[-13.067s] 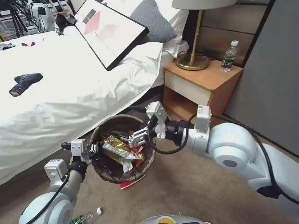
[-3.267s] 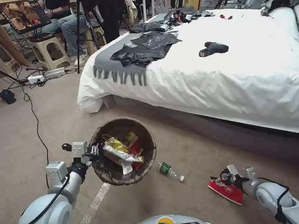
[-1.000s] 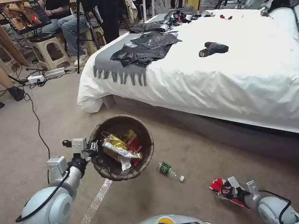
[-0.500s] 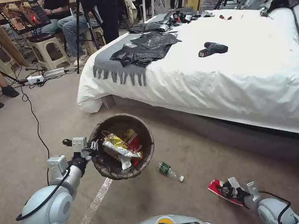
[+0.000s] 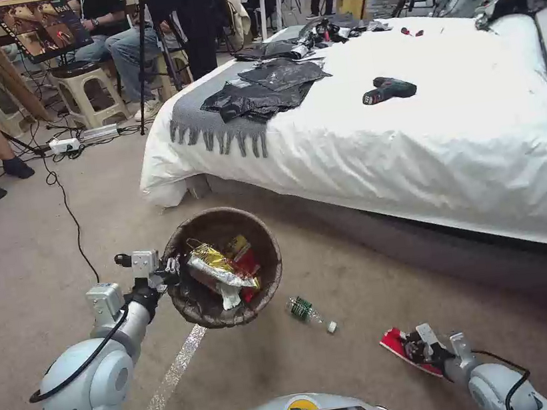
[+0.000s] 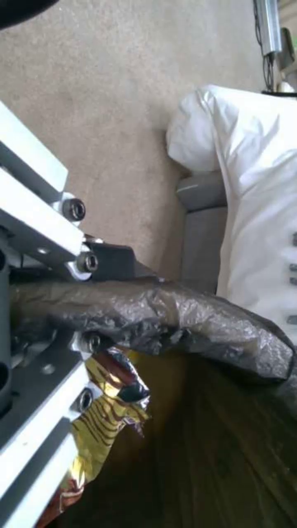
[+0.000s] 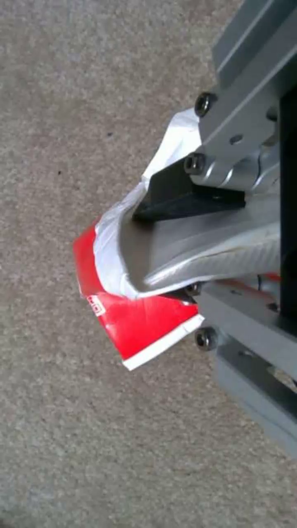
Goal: Pick up the trash bin, then pick up the garbage from the floor and place it into the trash bin.
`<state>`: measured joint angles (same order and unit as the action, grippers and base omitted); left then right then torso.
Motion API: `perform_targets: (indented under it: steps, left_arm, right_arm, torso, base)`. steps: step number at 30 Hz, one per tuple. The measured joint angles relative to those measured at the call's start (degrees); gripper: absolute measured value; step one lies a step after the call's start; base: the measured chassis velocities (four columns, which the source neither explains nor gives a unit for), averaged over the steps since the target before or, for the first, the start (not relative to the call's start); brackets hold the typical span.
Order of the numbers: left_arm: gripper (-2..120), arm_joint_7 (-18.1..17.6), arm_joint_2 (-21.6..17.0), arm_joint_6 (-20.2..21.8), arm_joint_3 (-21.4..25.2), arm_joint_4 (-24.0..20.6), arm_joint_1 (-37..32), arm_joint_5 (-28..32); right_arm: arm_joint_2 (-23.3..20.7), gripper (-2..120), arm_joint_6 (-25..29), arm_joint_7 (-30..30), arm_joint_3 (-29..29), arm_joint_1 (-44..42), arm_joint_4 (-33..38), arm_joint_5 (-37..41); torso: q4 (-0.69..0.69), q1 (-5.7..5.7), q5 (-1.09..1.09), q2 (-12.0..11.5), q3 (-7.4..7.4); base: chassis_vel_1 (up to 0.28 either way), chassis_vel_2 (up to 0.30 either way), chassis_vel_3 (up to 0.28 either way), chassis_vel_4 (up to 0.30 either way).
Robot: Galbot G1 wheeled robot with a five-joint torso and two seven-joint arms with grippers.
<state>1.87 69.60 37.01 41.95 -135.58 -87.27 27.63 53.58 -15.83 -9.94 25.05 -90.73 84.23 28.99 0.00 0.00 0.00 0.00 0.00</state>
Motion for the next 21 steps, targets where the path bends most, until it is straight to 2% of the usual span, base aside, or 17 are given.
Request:
perform_targets:
  steps: [10,14,21]
  left_arm:
    - [2,-0.05,-0.05,0.14,0.14,-0.36,-0.28,0.09]
    - [2,-0.05,-0.27,0.21,0.19,-0.51,-0.37,0.22]
    - [2,-0.01,-0.43,0.24,0.28,-0.70,-0.67,0.26]
  right_arm:
    - [-0.39,9,0.37,0.16,1.21,-0.99,1.99,0.30]
    - [-1.52,0,0.04,-0.54,3.80,-2.90,6.72,1.73]
    - [-4.27,0,0.52,-2.39,7.55,-3.36,12.49,3.11]
  torso:
    - [0.02,0.00,0.06,-0.01,0.00]
    - [0.01,0.00,0.05,-0.01,0.01]
    - [0.00,0.00,0.03,-0.01,0.00]
  base:
    - [0.000,0.000,0.000,0.000]
    - [0.000,0.000,0.000,0.000]
    - [0.000,0.000,0.000,0.000]
